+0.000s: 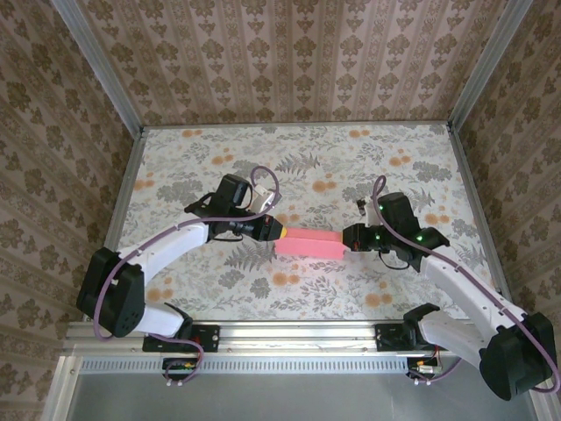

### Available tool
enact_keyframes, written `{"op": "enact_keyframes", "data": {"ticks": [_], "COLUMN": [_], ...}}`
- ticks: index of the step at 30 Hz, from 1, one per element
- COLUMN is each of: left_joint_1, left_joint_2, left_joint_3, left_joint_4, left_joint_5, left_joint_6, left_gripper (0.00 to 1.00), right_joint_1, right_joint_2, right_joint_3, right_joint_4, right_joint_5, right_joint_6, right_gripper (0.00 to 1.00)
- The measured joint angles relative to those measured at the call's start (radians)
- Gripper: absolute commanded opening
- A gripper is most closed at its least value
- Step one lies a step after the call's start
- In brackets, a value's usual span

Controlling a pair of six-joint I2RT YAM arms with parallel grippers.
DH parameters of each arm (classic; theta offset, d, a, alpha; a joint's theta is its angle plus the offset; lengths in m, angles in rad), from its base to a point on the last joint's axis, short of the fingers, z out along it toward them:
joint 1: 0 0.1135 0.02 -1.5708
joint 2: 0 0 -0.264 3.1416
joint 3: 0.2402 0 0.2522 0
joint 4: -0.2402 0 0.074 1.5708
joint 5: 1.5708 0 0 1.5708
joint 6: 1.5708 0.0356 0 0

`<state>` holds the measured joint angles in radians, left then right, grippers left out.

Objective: Fold the paper box

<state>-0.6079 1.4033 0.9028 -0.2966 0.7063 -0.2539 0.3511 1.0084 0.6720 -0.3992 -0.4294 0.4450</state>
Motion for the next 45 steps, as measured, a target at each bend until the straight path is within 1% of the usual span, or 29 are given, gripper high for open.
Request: {"op": "enact_keyframes", "data": {"ticks": [7, 10, 13, 14, 15, 17, 21, 22, 26, 30, 34, 38, 45], "left_joint_1": [-0.008, -0.014, -0.023, -0.026, -0.027, -0.028, -0.029, -0.029, -0.034, -0.034, -0.034, -0.034, -0.04], "left_joint_2": [0.0, 0.0, 0.0, 0.0, 0.0, 0.0, 0.0, 0.0, 0.0, -0.001, -0.003, -0.004, -0.004], "left_joint_3": [-0.007, -0.009, -0.009, -0.009, -0.009, -0.009, -0.008, -0.007, -0.006, -0.006, -0.006, -0.003, 0.002], "left_joint_4": [0.037, 0.045, 0.055, 0.059, 0.059, 0.06, 0.06, 0.059, 0.059, 0.059, 0.057, 0.051, 0.04], "left_joint_5": [-0.044, -0.059, -0.072, -0.078, -0.082, -0.084, -0.087, -0.089, -0.095, -0.098, -0.101, -0.103, -0.105], "left_joint_6": [0.014, 0.016, 0.021, 0.023, 0.023, 0.029, 0.047, 0.049, 0.06, 0.069, 0.078, 0.09, 0.101], "left_gripper": [0.0, 0.0, 0.0, 0.0, 0.0, 0.0, 0.0, 0.0, 0.01, 0.01, 0.03, 0.04, 0.05], "right_joint_1": [-0.002, -0.001, 0.019, 0.03, 0.044, 0.069, 0.165, 0.186, 0.243, 0.262, 0.27, 0.297, 0.343], "right_joint_2": [-0.005, -0.004, 0.005, 0.012, 0.023, 0.04, 0.103, 0.128, 0.259, 0.36, 0.435, 0.492, 0.53], "right_joint_3": [-0.025, -0.013, 0.037, 0.064, 0.103, 0.168, 0.314, 0.35, 0.489, 0.558, 0.589, 0.591, 0.59], "right_joint_4": [0.059, 0.047, -0.034, -0.067, -0.105, -0.135, -0.203, -0.221, -0.308, -0.391, -0.453, -0.473, -0.464], "right_joint_5": [0.019, 0.019, 0.024, 0.031, 0.037, 0.047, 0.135, 0.15, 0.206, 0.261, 0.288, 0.308, 0.359], "right_joint_6": [0.0, -0.011, -0.044, -0.059, -0.075, -0.103, -0.18, -0.204, -0.32, -0.425, -0.498, -0.537, -0.563], "right_gripper": [0.05, 0.12, 0.27, 0.34, 0.46, 0.61, 0.94, 0.99, 1.0, 1.0, 0.96, 0.92, 0.82]}}
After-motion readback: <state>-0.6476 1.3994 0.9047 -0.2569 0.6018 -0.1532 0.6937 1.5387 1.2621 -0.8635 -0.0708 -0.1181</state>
